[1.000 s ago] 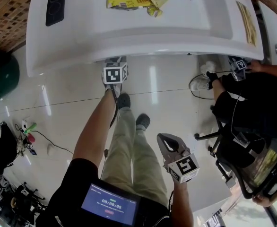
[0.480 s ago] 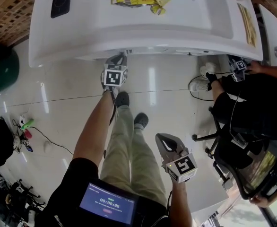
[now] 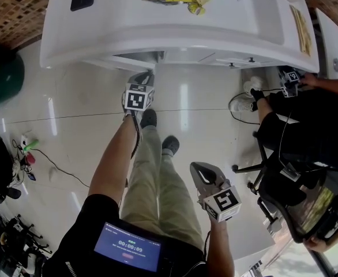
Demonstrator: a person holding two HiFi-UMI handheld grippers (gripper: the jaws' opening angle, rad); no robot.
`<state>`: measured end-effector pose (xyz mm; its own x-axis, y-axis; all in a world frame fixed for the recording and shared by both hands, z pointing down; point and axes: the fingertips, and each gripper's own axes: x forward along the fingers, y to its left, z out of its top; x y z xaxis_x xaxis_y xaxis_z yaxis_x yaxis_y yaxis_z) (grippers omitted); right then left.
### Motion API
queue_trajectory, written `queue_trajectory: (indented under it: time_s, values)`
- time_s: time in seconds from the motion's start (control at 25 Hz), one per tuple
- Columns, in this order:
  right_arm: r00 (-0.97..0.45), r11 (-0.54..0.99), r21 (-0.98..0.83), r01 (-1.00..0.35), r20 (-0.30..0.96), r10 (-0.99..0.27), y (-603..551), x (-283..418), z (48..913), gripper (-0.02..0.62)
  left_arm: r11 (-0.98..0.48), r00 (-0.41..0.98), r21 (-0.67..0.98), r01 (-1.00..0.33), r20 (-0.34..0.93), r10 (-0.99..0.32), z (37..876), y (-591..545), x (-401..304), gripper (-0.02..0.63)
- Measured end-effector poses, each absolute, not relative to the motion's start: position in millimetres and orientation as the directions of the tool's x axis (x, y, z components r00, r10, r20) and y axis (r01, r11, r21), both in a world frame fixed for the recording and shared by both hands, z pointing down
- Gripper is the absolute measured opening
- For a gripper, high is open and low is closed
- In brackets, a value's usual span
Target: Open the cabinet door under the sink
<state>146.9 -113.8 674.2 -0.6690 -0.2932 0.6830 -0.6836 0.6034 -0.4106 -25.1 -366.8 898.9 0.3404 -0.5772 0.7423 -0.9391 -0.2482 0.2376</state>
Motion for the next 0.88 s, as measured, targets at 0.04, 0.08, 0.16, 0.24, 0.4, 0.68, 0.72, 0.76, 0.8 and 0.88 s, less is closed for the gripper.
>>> queue_trajectory:
  time_s: [0.04, 0.08, 0.16, 0.24, 0.4, 0.68, 0.72, 0.76, 0.8, 0.88]
  values:
    - [-0.672, 0.605, -0.411, -0.682, 0.679, -0.296, -112.3, 146.6, 672.9, -0.008, -0.248, 0.34, 0.238, -0.939, 0.743, -0.577, 898.6, -362.6, -26.0, 0.084]
    - [-0.673, 0.607, -0.41, -0.681, 0.677, -0.298, -110.5, 146.5, 671.9, -0.009, -0.245, 0.339, 0.239, -0.94, 0.743, -0.577, 898.3, -358.5, -27.0, 0.084]
    - [-0.673, 0.613, -0.405, -0.678, 0.677, -0.297, -106.8, 147.5, 671.0, -0.009, -0.233, 0.337, 0.245, -0.941, 0.741, -0.581, 897.7, -349.4, -29.4, 0.086]
    - [-0.674, 0.62, -0.401, -0.675, 0.678, -0.295, -102.4, 148.1, 670.4, -0.008, -0.221, 0.334, 0.251, -0.942, 0.74, -0.584, 897.6, -338.1, -32.2, 0.086]
    - [-0.67, 0.633, -0.393, -0.668, 0.687, -0.281, -93.6, 147.1, 669.9, -0.009, -0.211, 0.34, 0.267, -0.94, 0.737, -0.584, 898.0, -316.4, -39.1, 0.086]
    - [-0.682, 0.662, -0.386, -0.642, 0.681, -0.265, -89.5, 137.5, 665.2, -0.009, -0.2, 0.341, 0.277, -0.94, 0.739, -0.581, 898.7, -288.5, -52.0, 0.086]
    - [-0.682, 0.665, -0.385, -0.641, 0.683, -0.262, -86.9, 137.8, 666.4, -0.008, -0.198, 0.34, 0.276, -0.94, 0.739, -0.582, 898.5, -284.0, -54.2, 0.086]
    - [-0.684, 0.666, -0.385, -0.639, 0.682, -0.261, -83.5, 137.6, 666.3, -0.008, -0.195, 0.339, 0.278, -0.941, 0.74, -0.581, 899.0, -276.6, -55.9, 0.086]
    - [-0.685, 0.667, -0.387, -0.637, 0.681, -0.258, -80.5, 137.1, 666.3, -0.009, -0.189, 0.337, 0.281, -0.941, 0.741, -0.581, 899.7, -269.2, -58.0, 0.086]
    - [-0.686, 0.671, -0.389, -0.631, 0.684, -0.248, -77.1, 135.2, 667.2, -0.008, -0.174, 0.331, 0.284, -0.943, 0.74, -0.586, 899.7, -259.2, -64.6, 0.086]
